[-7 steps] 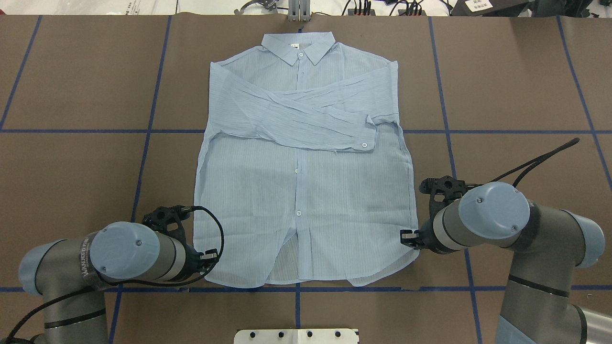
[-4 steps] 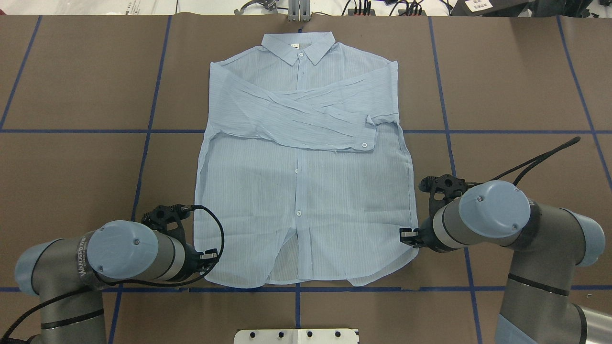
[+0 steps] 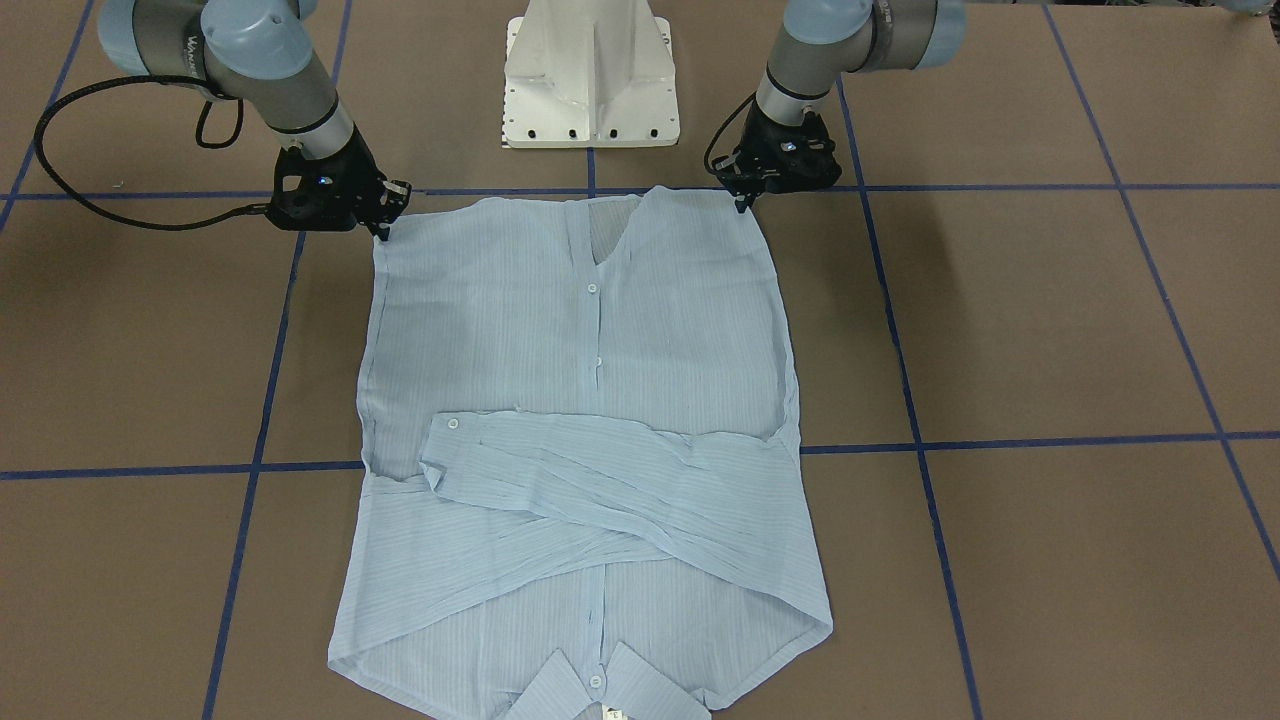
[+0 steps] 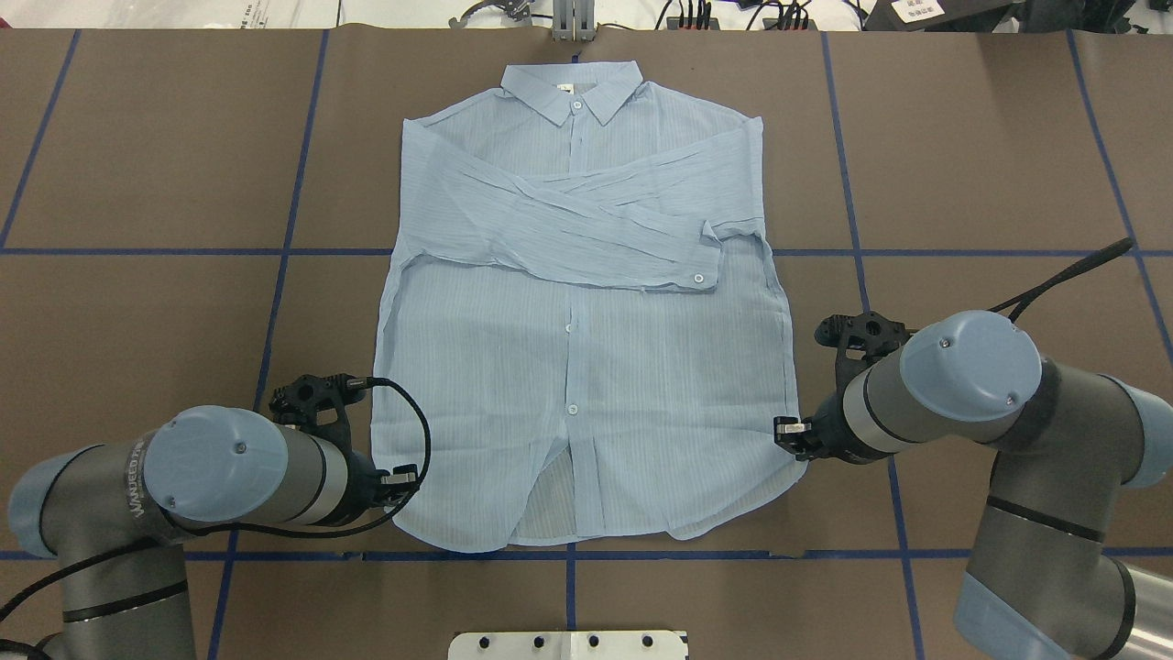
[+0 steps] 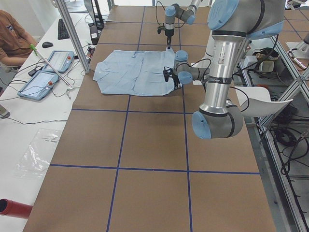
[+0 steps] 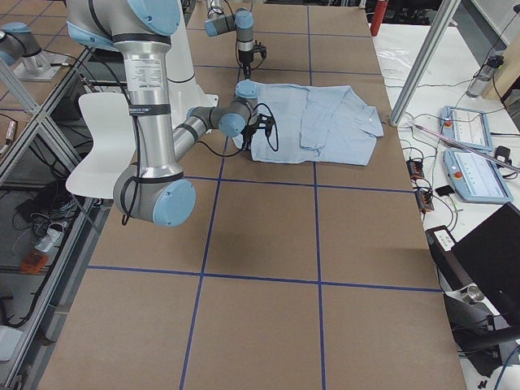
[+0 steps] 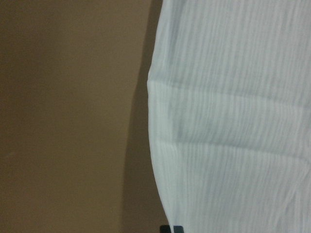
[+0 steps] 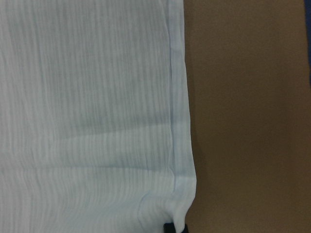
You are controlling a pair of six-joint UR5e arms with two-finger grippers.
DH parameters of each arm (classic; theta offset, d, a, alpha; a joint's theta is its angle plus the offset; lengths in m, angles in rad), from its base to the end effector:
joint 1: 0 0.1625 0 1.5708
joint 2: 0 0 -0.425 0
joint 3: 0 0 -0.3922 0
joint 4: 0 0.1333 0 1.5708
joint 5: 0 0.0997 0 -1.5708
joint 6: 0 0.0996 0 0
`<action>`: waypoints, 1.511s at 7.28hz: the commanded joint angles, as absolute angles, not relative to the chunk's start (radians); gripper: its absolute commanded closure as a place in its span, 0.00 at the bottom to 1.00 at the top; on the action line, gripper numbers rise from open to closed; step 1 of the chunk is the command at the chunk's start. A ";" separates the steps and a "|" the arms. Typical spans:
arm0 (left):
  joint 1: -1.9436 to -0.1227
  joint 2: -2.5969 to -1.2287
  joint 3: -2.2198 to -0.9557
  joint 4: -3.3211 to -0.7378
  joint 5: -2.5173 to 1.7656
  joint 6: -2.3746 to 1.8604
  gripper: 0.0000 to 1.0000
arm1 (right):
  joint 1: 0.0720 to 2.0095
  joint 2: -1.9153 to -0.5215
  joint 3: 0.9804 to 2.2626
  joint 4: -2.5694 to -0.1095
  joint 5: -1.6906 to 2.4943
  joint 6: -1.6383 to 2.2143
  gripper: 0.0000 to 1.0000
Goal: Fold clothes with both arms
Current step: 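Lift the hem with both grippers and carry it toward the collar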
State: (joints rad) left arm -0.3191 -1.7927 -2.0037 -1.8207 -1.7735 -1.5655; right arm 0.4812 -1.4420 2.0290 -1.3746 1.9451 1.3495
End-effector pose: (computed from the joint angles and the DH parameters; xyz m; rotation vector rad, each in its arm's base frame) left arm 0.4800 -0.2779 0.3201 -0.0407 0.9215 -0.1996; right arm -0.4136 -0.3253 0.3621 -0.0669 -0.8482 0.0975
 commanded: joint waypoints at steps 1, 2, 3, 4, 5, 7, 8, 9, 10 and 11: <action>-0.339 -1.793 -2.005 -1.824 -1.775 -1.522 1.00 | 0.526 -1.440 2.034 -1.373 1.986 1.345 1.00; -0.350 -1.795 -2.011 -1.825 -1.776 -1.508 1.00 | 0.541 -1.433 2.034 -1.374 1.994 1.344 1.00; -0.357 -1.793 -2.026 -1.828 -1.776 -1.491 1.00 | 0.560 -1.434 2.033 -1.373 2.020 1.342 1.00; -0.362 -1.786 -2.055 -1.829 -1.785 -1.476 1.00 | 0.577 -1.433 2.033 -1.373 2.042 1.342 1.00; -0.377 -1.783 -2.060 -1.830 -1.816 -1.474 1.00 | 0.589 -1.433 2.033 -1.373 2.051 1.342 1.00; -0.406 -1.781 -2.066 -1.838 -1.827 -1.476 1.00 | 0.621 -1.434 2.033 -1.373 2.078 1.327 1.00; -0.416 -1.782 -2.068 -1.841 -1.827 -1.476 1.00 | 0.636 -1.433 2.033 -1.373 2.091 1.327 1.00; -0.437 -1.787 -2.068 -1.847 -1.857 -1.476 1.00 | 0.652 -1.434 2.033 -1.373 2.103 1.327 1.00; -0.463 -1.784 -2.066 -1.874 -1.903 -1.474 1.00 | 0.666 -1.434 2.033 -1.373 2.115 1.322 1.00; -0.469 -1.779 -2.066 -1.879 -1.908 -1.468 1.00 | 0.682 -1.434 2.031 -1.374 2.134 1.309 1.00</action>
